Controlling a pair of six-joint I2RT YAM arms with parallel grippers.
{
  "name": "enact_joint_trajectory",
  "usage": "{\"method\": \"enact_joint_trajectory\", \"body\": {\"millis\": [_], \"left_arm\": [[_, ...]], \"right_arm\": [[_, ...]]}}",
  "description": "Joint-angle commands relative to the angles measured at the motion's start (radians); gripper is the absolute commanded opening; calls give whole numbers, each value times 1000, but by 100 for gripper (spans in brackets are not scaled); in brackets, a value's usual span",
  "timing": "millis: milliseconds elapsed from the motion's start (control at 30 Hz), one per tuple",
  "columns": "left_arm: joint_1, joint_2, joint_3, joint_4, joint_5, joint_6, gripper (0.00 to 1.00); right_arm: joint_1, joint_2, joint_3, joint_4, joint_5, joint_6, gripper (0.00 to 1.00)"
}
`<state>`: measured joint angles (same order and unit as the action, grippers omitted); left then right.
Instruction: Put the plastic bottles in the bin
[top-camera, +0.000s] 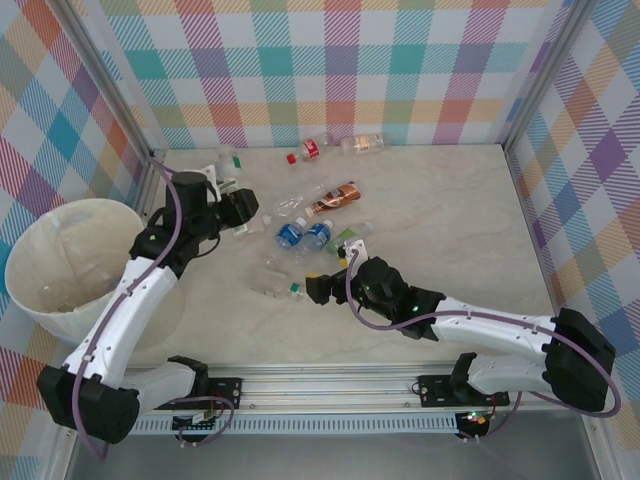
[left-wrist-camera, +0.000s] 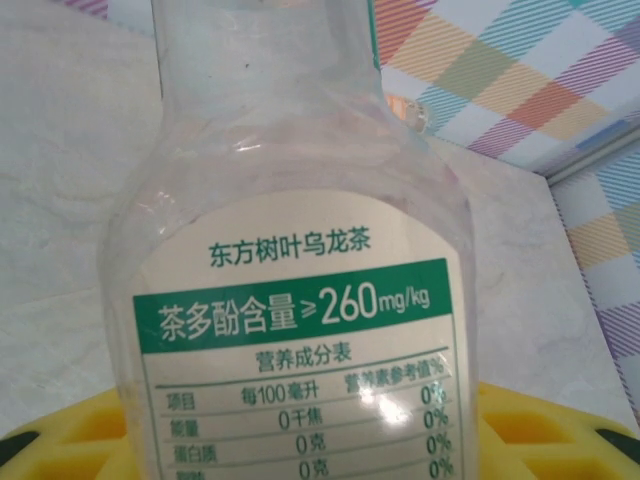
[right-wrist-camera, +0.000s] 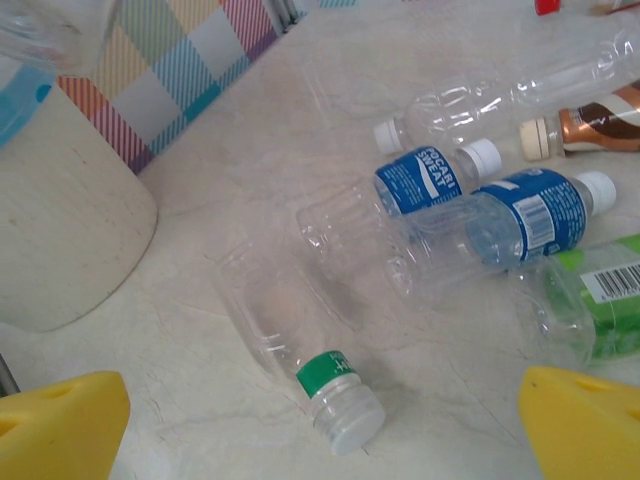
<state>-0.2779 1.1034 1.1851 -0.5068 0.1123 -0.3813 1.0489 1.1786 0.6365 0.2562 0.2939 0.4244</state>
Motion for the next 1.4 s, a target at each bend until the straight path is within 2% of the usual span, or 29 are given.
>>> {"method": "enact_joint_trajectory", "body": {"millis": [0,67,167,267,300,367,567,633,733,900,1100,1233,1267,1333,1367], "left_arm": [[13,-60,108,-152,-13,109,33],[12,-76,160,-198,-58,118,32],[13,-104,239,-250,-111,131,25],[12,-140,301,-290,-180,141,4],[13,-152,319,-304,-215,147,1],[13,-168,356,-333,-306,174,0],[16,-166,428,-406,-731,240,0],[26,-168,414,-407,-809,239,0],[65,-168,389,-407,-869,237,0],[218,-156,346,-406,-845,223,0],[426,-151,269,-416,-652,163,0],[534,-143,192,-406,-555,142,20],[555,-138,183,-414,-538,136,22],[583,-143,161,-410,-528,127,30],[595,-145,152,-403,-529,126,37]], "right_arm": [[7,6,32,87,6,-26,100],[7,6,31,85,12,-26,100],[8,1,27,80,21,-29,100],[7,1,20,79,35,-33,100],[7,2,20,79,40,-37,100],[7,7,19,80,46,-44,100],[7,26,36,83,40,-68,100],[7,34,41,83,35,-70,100],[7,44,46,83,26,-67,100],[7,42,47,71,16,-66,100],[7,16,32,52,26,-62,100],[8,1,17,51,38,-60,100],[7,-2,17,47,39,-59,100],[7,-5,16,41,40,-58,100],[7,-7,16,40,41,-57,100]]}}
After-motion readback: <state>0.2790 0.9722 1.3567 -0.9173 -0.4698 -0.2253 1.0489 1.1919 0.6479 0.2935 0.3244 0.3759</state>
